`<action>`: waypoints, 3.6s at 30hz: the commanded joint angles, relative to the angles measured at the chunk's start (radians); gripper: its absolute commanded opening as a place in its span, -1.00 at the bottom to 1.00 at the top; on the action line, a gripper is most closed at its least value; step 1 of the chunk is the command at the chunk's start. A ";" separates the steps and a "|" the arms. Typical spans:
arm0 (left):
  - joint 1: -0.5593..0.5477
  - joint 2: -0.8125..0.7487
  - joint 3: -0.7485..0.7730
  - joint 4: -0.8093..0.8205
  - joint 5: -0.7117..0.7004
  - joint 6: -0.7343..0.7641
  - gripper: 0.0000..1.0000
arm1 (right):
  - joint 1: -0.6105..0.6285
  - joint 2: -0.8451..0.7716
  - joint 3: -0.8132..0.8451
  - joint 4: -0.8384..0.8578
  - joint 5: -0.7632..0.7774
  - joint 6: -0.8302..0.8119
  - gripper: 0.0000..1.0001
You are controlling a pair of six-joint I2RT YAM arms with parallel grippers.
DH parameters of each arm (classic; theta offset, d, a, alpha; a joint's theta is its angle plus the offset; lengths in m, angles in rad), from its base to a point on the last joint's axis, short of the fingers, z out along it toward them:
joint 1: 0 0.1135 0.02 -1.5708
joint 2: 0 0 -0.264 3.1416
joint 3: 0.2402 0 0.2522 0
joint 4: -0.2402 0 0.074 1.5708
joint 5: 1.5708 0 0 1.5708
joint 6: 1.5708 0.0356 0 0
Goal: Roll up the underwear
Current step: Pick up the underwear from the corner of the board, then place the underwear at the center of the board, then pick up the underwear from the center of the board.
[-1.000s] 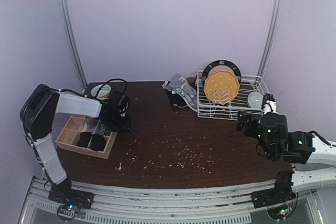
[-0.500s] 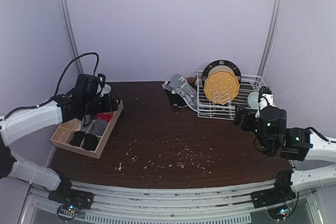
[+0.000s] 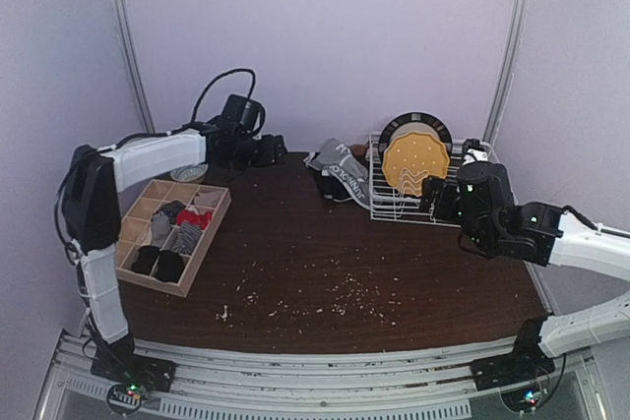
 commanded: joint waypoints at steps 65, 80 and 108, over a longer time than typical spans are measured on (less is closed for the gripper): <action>-0.501 -0.490 -0.593 0.157 0.294 -0.037 -1.00 | 0.281 0.156 -0.165 0.220 -0.491 0.164 0.65; -0.550 -0.547 -0.787 0.071 -0.080 -0.125 0.89 | 0.282 0.119 -0.193 -0.010 -0.476 0.114 0.61; -0.640 -0.382 -0.896 0.612 0.447 -0.125 -0.95 | 0.478 0.175 -0.118 -0.011 -0.480 0.160 0.55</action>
